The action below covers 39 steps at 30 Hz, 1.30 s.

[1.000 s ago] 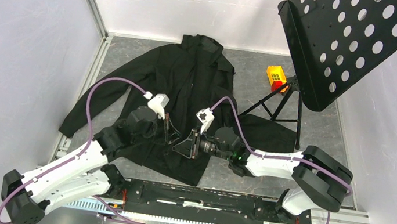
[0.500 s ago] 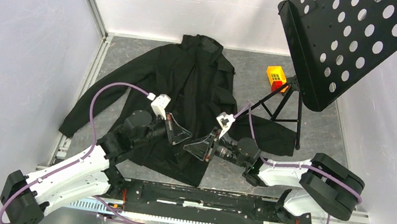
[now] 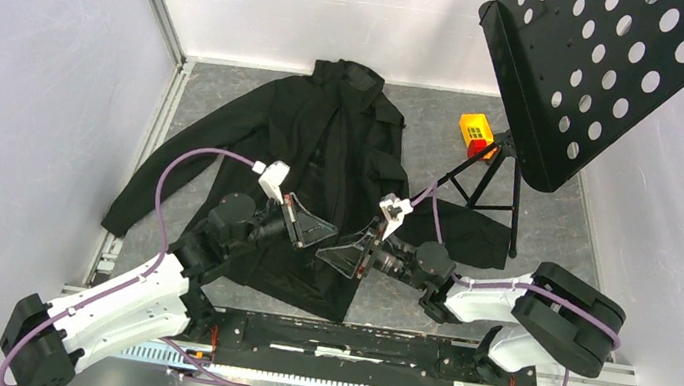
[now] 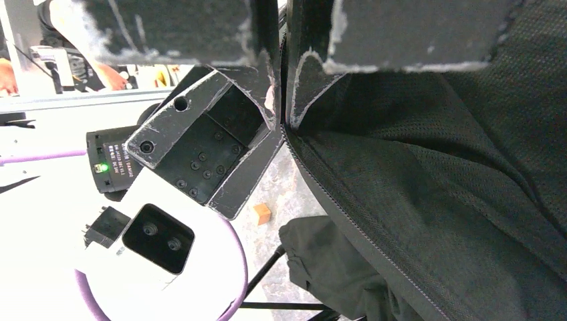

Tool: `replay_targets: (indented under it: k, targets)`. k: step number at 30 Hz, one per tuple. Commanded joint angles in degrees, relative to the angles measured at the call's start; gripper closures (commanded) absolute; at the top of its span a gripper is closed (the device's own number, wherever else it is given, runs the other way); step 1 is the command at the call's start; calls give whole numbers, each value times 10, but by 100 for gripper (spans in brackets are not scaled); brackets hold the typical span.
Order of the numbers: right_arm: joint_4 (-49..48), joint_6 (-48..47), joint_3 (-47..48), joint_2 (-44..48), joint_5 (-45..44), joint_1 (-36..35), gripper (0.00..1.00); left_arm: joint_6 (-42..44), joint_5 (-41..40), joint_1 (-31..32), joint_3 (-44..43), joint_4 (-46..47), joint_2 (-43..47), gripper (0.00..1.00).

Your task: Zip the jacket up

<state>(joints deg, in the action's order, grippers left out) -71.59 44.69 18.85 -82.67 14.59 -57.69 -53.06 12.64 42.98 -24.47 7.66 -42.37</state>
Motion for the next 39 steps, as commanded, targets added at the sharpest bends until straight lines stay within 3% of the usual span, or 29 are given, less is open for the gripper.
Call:
replay_targets:
  k: [1,10,23,33,36,37,39]
  targets:
    - [-48,-15,-10,3,1,2,57,-44,32,2,3,70,1,98]
    - [-62,-30,-47,26,0,4,52,-60,47,2,7,86,-2,98]
    - [-132,3,10,-33,38,4,45,-79,67,2,18,110,-9,98]
    - [-141,2,4,-33,39,4,68,-86,75,2,22,127,-20,98]
    - [-133,4,-5,-22,31,4,93,-70,81,0,8,101,-21,98]
    - [-126,5,-4,-20,31,4,98,-58,80,-1,-2,77,-21,95]
    - [-112,7,-2,-14,31,4,100,-35,74,-2,-23,24,-13,74]
